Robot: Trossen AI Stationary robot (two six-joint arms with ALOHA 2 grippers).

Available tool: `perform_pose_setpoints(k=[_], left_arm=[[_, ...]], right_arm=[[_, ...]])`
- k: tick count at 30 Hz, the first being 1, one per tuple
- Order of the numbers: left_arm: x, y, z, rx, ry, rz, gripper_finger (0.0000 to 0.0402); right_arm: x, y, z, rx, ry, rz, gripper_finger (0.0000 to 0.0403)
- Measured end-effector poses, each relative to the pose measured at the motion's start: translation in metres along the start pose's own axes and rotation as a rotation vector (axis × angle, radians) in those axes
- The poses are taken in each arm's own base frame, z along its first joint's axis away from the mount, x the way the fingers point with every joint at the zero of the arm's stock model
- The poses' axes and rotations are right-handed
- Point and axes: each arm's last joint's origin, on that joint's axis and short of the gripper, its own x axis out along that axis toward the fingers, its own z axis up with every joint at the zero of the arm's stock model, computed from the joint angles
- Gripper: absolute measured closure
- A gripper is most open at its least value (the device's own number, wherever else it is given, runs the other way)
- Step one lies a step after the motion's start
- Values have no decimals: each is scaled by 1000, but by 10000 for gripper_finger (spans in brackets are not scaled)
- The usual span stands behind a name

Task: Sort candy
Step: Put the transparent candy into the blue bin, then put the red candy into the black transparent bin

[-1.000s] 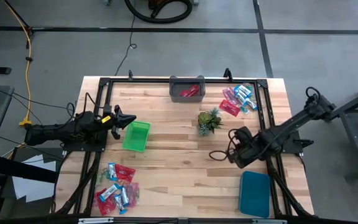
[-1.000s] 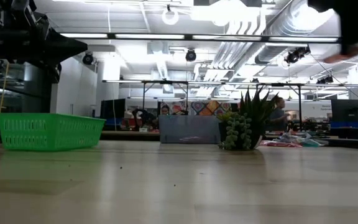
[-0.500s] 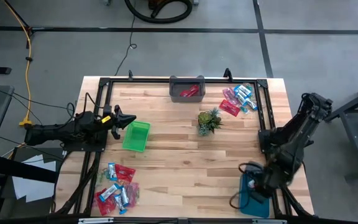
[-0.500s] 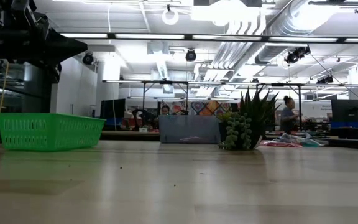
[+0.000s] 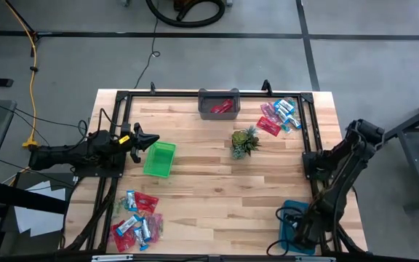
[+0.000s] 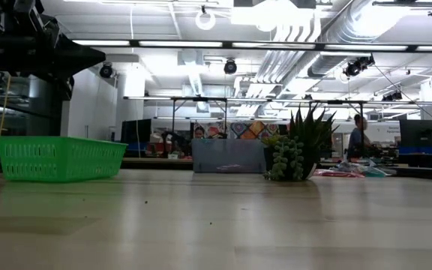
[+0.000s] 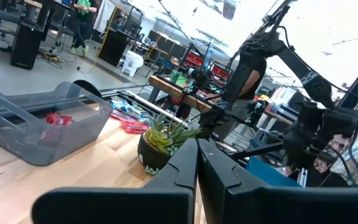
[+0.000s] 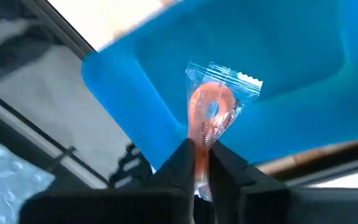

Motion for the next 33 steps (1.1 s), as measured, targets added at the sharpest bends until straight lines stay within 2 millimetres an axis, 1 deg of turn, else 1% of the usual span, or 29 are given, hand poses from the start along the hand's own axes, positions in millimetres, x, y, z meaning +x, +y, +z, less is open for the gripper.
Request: perform_pose_setpoints(k=[4, 8, 10, 13, 17, 20, 24, 28, 33], left_arm=[[0, 0, 0, 0, 0, 0, 401], [0, 0, 0, 0, 1, 0, 402], [0, 0, 0, 0, 0, 0, 401], [0, 0, 0, 0, 0, 0, 402], [0, 0, 0, 0, 0, 0, 401], [0, 0, 0, 0, 0, 0, 401], [0, 0, 0, 0, 0, 0, 402], [0, 0, 0, 0, 0, 0, 401], [0, 0, 0, 0, 0, 0, 401]], right_arm=[[2, 1, -1, 6, 42, -11, 296], [-2, 1, -1, 3, 52, 22, 220], [-6, 2, -1, 11, 71, 44, 189], [-15, 0, -1, 49, 87, 76, 160], [-23, -1, 10, 88, 55, 108, 149], [-27, 0, 28, 92, -8, 130, 148], [-39, -2, 65, 74, -163, 159, 148], [-53, -11, 107, -23, -301, 146, 148], [-72, -32, 155, -214, -400, 89, 148]])
